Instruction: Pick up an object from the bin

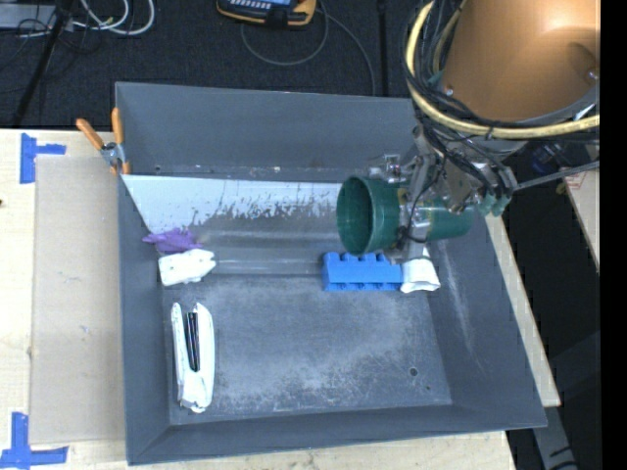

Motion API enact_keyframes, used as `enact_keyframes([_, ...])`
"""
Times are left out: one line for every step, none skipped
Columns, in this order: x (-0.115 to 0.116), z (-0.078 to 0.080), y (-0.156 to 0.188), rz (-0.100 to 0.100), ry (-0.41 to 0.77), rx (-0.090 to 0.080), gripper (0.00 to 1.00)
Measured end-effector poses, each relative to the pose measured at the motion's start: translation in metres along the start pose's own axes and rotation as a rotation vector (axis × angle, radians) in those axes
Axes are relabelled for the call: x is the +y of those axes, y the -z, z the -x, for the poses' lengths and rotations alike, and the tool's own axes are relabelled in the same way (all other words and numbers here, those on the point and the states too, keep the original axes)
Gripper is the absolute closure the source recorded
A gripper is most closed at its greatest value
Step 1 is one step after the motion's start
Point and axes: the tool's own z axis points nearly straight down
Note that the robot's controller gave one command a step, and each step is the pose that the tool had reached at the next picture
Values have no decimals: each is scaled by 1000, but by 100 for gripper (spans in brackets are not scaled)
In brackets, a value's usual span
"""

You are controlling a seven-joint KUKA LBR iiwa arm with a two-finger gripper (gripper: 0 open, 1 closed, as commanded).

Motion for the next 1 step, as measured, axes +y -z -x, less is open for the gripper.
enact_keyframes([0,-3,-44,0,11,-6,100])
